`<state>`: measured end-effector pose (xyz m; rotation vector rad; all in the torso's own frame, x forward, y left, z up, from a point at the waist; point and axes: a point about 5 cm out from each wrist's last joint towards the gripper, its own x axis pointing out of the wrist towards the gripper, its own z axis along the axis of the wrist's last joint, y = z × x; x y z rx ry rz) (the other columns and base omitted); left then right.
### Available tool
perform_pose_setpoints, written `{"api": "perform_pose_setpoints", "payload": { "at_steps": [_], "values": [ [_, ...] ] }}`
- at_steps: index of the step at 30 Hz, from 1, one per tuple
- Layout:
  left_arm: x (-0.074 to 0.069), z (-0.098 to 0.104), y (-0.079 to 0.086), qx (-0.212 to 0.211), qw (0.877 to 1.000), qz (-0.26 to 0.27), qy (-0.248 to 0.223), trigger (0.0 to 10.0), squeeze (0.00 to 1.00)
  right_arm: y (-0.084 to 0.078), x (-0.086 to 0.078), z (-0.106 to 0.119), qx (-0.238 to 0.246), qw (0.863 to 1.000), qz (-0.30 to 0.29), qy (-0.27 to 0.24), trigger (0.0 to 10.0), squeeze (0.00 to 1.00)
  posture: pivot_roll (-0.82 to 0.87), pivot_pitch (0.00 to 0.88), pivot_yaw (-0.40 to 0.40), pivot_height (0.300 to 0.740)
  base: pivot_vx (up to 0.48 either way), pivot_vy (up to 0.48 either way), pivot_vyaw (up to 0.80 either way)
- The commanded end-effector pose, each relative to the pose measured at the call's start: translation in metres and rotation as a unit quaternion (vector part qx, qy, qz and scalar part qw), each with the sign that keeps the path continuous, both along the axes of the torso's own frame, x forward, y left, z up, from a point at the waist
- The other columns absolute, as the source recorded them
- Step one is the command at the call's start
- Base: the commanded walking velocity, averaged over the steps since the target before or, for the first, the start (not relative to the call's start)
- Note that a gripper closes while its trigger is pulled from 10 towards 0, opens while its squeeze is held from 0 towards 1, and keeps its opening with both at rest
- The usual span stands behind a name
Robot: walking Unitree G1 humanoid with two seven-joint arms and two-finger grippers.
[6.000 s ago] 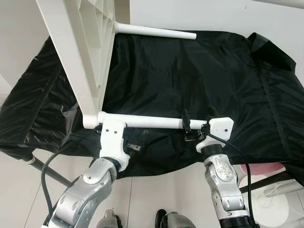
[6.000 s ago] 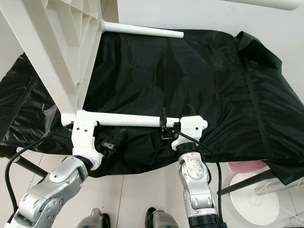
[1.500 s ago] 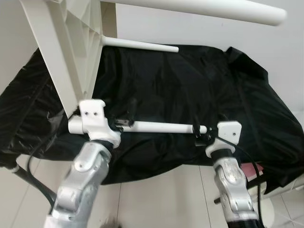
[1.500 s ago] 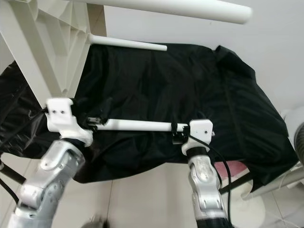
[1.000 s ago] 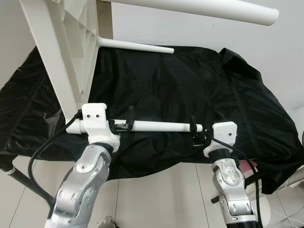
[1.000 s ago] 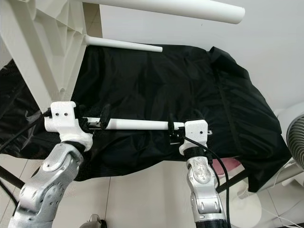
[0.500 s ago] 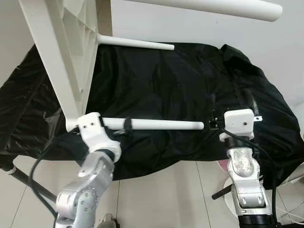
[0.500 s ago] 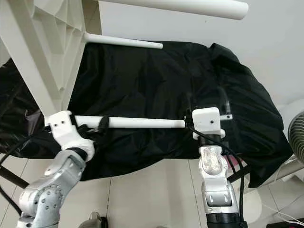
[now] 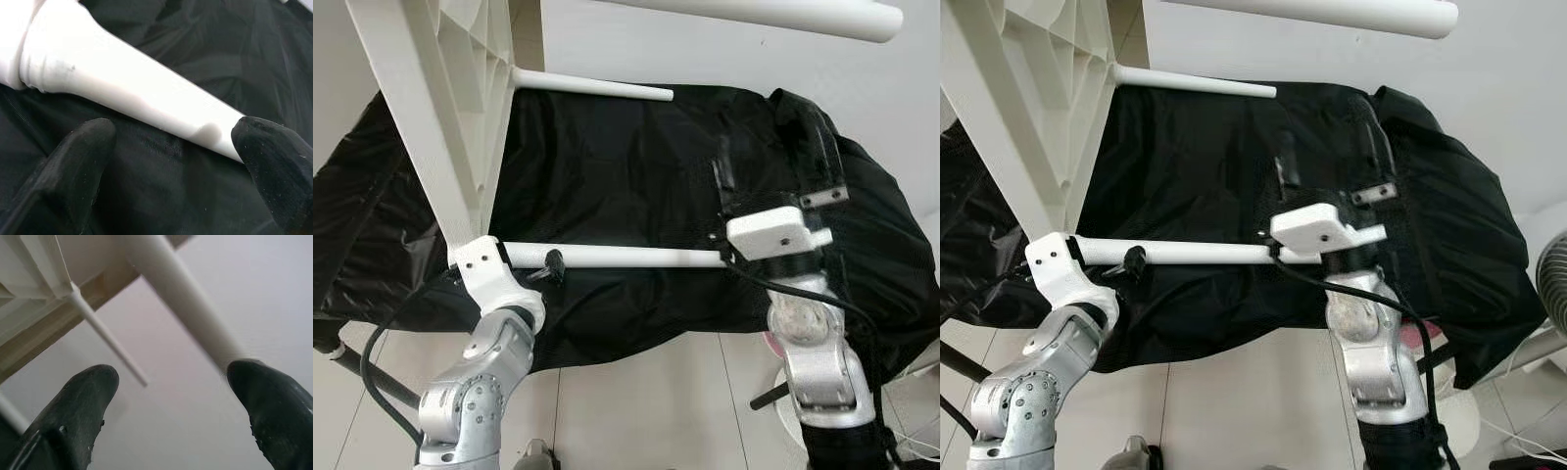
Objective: Building children table
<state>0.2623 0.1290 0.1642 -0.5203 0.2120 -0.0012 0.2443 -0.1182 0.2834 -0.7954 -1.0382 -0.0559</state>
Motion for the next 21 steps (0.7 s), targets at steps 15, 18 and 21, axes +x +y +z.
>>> {"api": "perform_pose_setpoints", "payload": {
  "at_steps": [15, 18, 21],
  "values": [
    [0.01, 0.001, -0.013, -0.004, 1.0, -0.027, 0.009, 10.0, 0.0, 0.034, 0.016, 0.038, -0.098, 0.993, 0.059, -0.021, 10.0, 0.0, 0.03, 0.127, -0.055, 0.74, 0.0, 0.0, 0.0],
    [0.011, 0.002, -0.013, -0.003, 1.0, -0.028, 0.008, 10.0, 0.0, 0.037, 0.021, 0.044, -0.105, 0.993, 0.057, -0.021, 10.0, 0.0, 0.03, 0.126, -0.056, 0.74, 0.0, 0.0, 0.0],
    [0.01, 0.004, -0.017, -0.003, 0.999, -0.034, 0.004, 10.0, 0.0, 0.041, 0.026, 0.048, -0.106, 0.993, 0.049, -0.028, 10.0, 0.0, 0.03, 0.126, -0.06, 0.74, 0.0, 0.0, 0.0]
  ]
}}
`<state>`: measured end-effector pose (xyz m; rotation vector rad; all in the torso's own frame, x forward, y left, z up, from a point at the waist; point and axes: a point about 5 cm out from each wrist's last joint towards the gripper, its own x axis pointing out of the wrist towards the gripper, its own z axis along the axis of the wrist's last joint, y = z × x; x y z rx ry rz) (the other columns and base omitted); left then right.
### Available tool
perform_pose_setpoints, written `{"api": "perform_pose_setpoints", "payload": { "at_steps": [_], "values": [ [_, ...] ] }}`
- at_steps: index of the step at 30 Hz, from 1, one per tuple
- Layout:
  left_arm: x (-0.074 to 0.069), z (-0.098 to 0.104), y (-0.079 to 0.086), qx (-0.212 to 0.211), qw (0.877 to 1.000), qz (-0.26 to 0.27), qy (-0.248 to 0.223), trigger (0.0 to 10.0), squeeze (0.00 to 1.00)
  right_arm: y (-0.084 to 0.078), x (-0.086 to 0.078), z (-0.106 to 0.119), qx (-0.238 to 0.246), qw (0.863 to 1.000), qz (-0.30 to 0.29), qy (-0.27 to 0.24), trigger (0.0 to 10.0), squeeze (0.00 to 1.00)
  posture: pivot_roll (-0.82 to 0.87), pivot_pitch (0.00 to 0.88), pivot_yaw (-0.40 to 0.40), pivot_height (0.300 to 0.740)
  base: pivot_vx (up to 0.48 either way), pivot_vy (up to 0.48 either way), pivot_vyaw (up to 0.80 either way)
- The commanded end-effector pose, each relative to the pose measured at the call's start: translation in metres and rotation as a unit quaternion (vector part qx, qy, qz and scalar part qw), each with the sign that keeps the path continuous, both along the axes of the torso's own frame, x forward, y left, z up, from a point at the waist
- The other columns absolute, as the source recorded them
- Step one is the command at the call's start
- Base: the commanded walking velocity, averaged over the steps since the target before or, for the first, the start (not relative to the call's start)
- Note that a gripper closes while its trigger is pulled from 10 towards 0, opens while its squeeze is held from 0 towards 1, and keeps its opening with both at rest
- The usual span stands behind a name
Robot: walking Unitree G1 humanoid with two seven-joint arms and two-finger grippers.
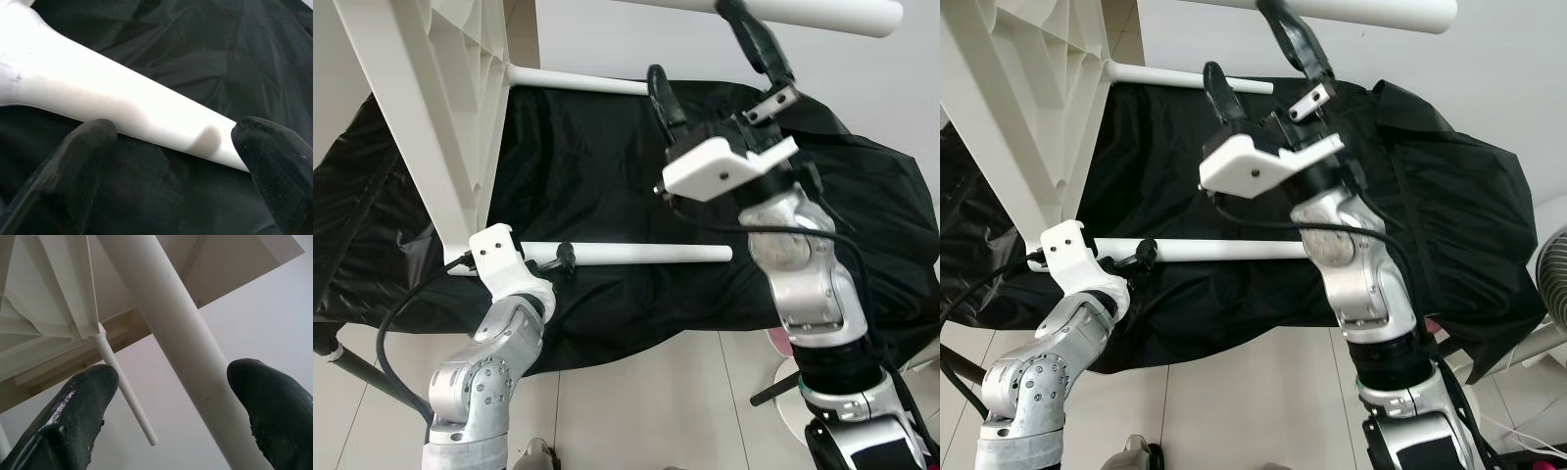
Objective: Building children table
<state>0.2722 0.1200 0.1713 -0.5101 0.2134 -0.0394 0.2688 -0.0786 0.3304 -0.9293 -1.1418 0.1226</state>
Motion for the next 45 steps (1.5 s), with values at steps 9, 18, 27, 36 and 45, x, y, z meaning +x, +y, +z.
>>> {"api": "perform_pose_setpoints", "payload": {
  "at_steps": [9, 18, 27, 36, 45],
  "values": [
    [0.0, -0.004, -0.01, -0.006, 1.0, -0.018, 0.009, 10.0, 0.0, 0.007, 0.009, 0.01, 0.005, 1.0, -0.011, -0.017, 10.0, 0.0, 0.03, 0.124, -0.065, 0.74, 0.0, 0.0, 0.0],
    [-0.001, -0.004, -0.013, -0.007, 1.0, -0.02, 0.009, 10.0, 0.0, 0.009, 0.016, 0.025, 0.042, 0.998, -0.04, -0.013, 10.0, 0.0, 0.02, 0.118, -0.067, 0.74, 0.0, 0.0, 0.0],
    [-0.001, -0.005, -0.016, -0.009, 0.999, -0.029, 0.011, 10.0, 0.0, 0.012, 0.026, 0.039, 0.062, 0.994, -0.09, -0.005, 10.0, 0.0, 0.01, 0.107, -0.056, 0.74, 0.0, 0.0, 0.0],
    [-0.002, -0.006, -0.023, -0.014, 0.999, -0.049, 0.018, 10.0, 0.0, 0.018, 0.036, 0.044, 0.021, 0.99, -0.14, 0.023, 2.5, 0.0, -0.01, 0.098, -0.05, 0.74, 0.0, 0.0, 0.0],
    [0.003, -0.005, -0.024, -0.036, 0.998, -0.046, 0.022, 10.0, 0.0, 0.017, 0.041, 0.038, 0.022, 0.988, -0.132, 0.078, 0.0, 0.0, -0.02, 0.09, -0.046, 0.74, 0.0, 0.0, 0.0]
  ]
}}
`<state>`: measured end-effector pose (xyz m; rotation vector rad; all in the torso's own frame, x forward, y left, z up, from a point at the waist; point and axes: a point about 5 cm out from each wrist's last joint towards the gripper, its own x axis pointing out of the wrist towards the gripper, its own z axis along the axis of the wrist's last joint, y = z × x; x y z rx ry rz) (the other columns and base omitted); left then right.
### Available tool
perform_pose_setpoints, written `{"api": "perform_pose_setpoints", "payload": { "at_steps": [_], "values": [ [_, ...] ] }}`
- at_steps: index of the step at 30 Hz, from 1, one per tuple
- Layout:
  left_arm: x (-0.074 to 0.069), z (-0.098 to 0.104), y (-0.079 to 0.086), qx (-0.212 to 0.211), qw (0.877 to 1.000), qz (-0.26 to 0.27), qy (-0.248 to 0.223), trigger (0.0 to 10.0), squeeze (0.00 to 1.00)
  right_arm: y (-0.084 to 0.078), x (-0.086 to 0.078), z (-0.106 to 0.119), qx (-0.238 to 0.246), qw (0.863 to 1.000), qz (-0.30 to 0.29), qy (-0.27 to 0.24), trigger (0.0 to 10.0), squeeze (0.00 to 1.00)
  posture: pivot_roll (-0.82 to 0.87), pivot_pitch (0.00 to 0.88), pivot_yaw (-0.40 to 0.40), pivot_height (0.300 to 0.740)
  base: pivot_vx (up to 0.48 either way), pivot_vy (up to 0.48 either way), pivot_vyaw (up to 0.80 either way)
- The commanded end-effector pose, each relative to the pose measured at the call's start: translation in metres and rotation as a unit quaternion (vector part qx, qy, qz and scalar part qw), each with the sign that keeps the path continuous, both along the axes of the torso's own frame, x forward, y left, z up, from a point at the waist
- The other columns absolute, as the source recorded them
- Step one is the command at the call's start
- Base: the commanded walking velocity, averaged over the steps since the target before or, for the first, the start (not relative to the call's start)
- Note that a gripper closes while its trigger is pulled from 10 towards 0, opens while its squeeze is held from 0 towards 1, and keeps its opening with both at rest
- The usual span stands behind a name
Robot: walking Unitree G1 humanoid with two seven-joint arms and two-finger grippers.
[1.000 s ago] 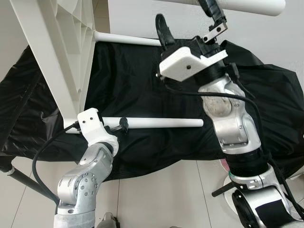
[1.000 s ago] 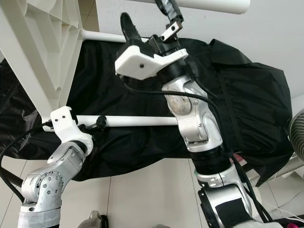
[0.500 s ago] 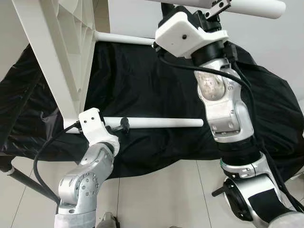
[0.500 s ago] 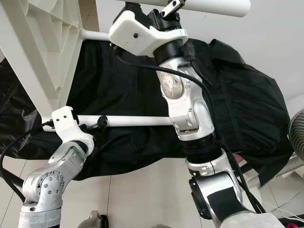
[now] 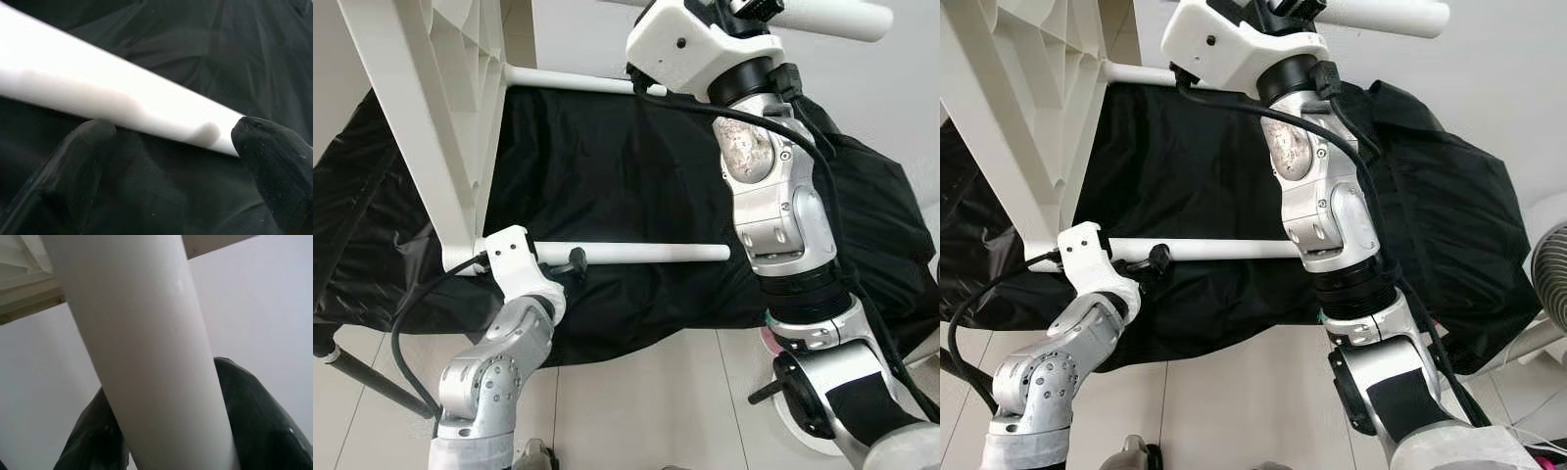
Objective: Building children table
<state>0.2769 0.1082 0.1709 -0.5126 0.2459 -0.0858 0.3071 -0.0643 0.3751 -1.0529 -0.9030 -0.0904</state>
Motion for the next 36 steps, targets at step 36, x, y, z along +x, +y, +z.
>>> {"api": "perform_pose_setpoints", "payload": {
  "at_steps": [36],
  "values": [
    [0.076, 0.056, -0.049, -0.046, 0.997, 0.038, -0.051, 10.0, 0.0, -0.032, 0.011, 0.028, 0.254, 0.957, 0.051, 0.128, 0.0, 0.0, -0.08, 0.132, -0.031, 0.74, 0.0, 0.0, 0.0]
  ]
}}
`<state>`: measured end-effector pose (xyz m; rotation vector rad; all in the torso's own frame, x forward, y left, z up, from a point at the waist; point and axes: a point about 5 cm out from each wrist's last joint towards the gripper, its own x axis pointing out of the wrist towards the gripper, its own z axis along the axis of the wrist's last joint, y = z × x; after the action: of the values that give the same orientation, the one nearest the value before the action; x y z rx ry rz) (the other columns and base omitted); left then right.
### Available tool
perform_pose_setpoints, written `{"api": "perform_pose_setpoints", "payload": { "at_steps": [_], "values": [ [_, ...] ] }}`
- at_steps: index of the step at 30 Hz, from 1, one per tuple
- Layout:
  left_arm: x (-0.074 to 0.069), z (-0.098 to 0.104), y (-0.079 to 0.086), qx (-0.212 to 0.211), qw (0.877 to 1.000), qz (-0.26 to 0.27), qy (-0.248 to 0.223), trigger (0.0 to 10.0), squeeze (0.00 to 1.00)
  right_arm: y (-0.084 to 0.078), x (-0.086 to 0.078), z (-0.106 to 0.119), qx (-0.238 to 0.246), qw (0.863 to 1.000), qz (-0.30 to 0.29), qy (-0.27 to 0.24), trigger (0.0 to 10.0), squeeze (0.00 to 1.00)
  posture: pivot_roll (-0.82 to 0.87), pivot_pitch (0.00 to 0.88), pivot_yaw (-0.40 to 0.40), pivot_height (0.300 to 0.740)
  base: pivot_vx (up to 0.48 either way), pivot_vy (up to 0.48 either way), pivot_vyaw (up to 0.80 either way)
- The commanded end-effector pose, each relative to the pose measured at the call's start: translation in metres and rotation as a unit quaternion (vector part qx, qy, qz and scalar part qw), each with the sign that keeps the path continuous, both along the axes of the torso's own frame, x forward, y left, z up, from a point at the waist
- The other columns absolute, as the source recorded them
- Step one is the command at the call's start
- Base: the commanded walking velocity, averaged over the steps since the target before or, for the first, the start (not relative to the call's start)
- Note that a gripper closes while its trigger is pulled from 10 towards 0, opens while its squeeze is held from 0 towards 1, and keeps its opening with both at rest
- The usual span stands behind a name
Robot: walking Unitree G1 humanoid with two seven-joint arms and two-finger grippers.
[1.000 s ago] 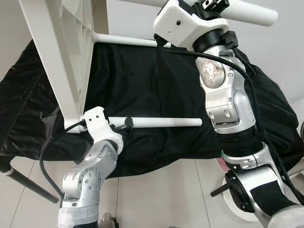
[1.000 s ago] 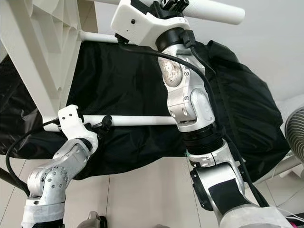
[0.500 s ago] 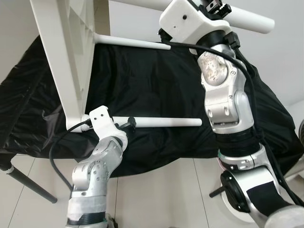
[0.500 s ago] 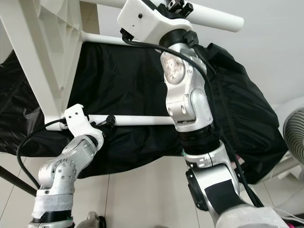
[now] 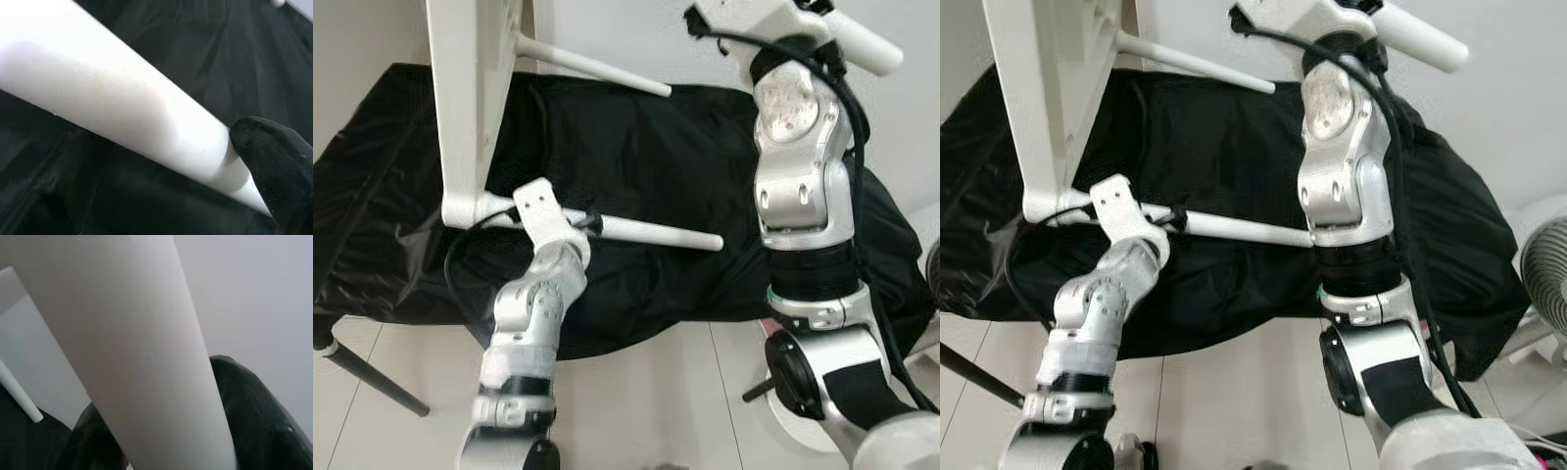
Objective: Building children table
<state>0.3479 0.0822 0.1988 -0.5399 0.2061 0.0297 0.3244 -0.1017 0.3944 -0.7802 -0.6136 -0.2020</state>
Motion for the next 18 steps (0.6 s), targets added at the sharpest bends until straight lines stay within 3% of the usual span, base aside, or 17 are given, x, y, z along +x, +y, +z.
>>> {"api": "perform_pose_setpoints", "payload": {
  "at_steps": [1, 3, 4, 5, 7, 8, 10, 12, 13, 15, 16, 18],
  "values": [
    [0.005, 0.028, -0.023, -0.036, 0.998, -0.023, -0.05, 10.0, 0.0, 0.005, -0.007, 0.009, 0.103, 0.99, 0.092, 0.002, 0.0, 0.0, -0.08, 0.132, -0.031, 0.74, 0.0, 0.0, 0.0],
    [0.008, 0.039, -0.024, -0.058, 0.995, -0.023, -0.073, 10.0, 0.0, 0.005, -0.006, 0.01, 0.103, 0.99, 0.092, 0.003, 0.0, 0.0, -0.08, 0.135, -0.032, 0.74, 0.0, 0.0, 0.0],
    [0.011, 0.053, -0.026, -0.077, 0.992, -0.024, -0.097, 7.0, 0.0, 0.004, -0.005, 0.01, 0.105, 0.99, 0.092, 0.004, 0.0, 0.0, -0.08, 0.143, -0.038, 0.74, 0.0, 0.0, 0.0],
    [0.015, 0.071, -0.027, -0.099, 0.986, -0.025, -0.135, 0.0, 0.0, 0.004, -0.005, 0.011, 0.107, 0.99, 0.092, 0.006, 0.0, 0.0, -0.08, 0.149, -0.04, 0.74, 0.0, 0.0, 0.0],
    [0.015, 0.071, -0.027, -0.099, 0.986, -0.025, -0.135, 0.0, 0.0, 0.004, -0.005, 0.011, 0.107, 0.99, 0.092, 0.006, 0.0, 0.0, -0.08, 0.149, -0.04, 0.74, 0.0, 0.0, 0.0],
    [0.016, 0.088, -0.027, -0.115, 0.978, -0.022, -0.175, 0.0, 0.0, 0.003, -0.005, 0.013, 0.107, 0.99, 0.093, 0.006, 0.0, 0.0, -0.08, 0.149, -0.04, 0.74, 0.0, 0.0, 0.0],
    [0.016, 0.088, -0.027, -0.115, 0.978, -0.022, -0.175, 0.0, 0.0, 0.003, -0.005, 0.013, 0.107, 0.99, 0.093, 0.006, 0.0, 0.0, -0.08, 0.149, -0.04, 0.74, 0.0, 0.0, 0.0],
    [0.017, 0.117, -0.025, -0.156, 0.957, -0.026, -0.243, 0.0, 0.0, 0.003, -0.002, 0.015, 0.107, 0.989, 0.097, 0.01, 0.0, 0.0, -0.08, 0.162, -0.056, 0.74, 0.0, 0.0, 0.0],
    [0.017, 0.117, -0.025, -0.156, 0.957, -0.026, -0.243, 0.0, 0.0, 0.003, -0.002, 0.015, 0.107, 0.989, 0.097, 0.01, 0.0, 0.0, -0.08, 0.162, -0.056, 0.74, 0.0, 0.0, 0.0],
    [0.017, 0.137, -0.02, -0.184, 0.939, -0.033, -0.289, 0.0, 0.0, 0.004, 0.0, 0.016, 0.104, 0.989, 0.103, 0.012, 0.0, 0.0, -0.08, 0.163, -0.063, 0.74, 0.0, 0.0, 0.0],
    [0.017, 0.137, -0.02, -0.184, 0.939, -0.033, -0.289, 0.0, 0.0, 0.004, 0.0, 0.016, 0.104, 0.989, 0.103, 0.012, 0.0, 0.0, -0.08, 0.163, -0.063, 0.74, 0.0, 0.0, 0.0],
    [0.016, 0.155, -0.015, -0.197, 0.922, -0.045, -0.331, 0.0, 0.0, 0.005, 0.001, 0.017, 0.102, 0.989, 0.109, 0.01, 0.0, 0.0, -0.08, 0.163, -0.066, 0.74, 0.0, 0.0, 0.0]
  ]
}}
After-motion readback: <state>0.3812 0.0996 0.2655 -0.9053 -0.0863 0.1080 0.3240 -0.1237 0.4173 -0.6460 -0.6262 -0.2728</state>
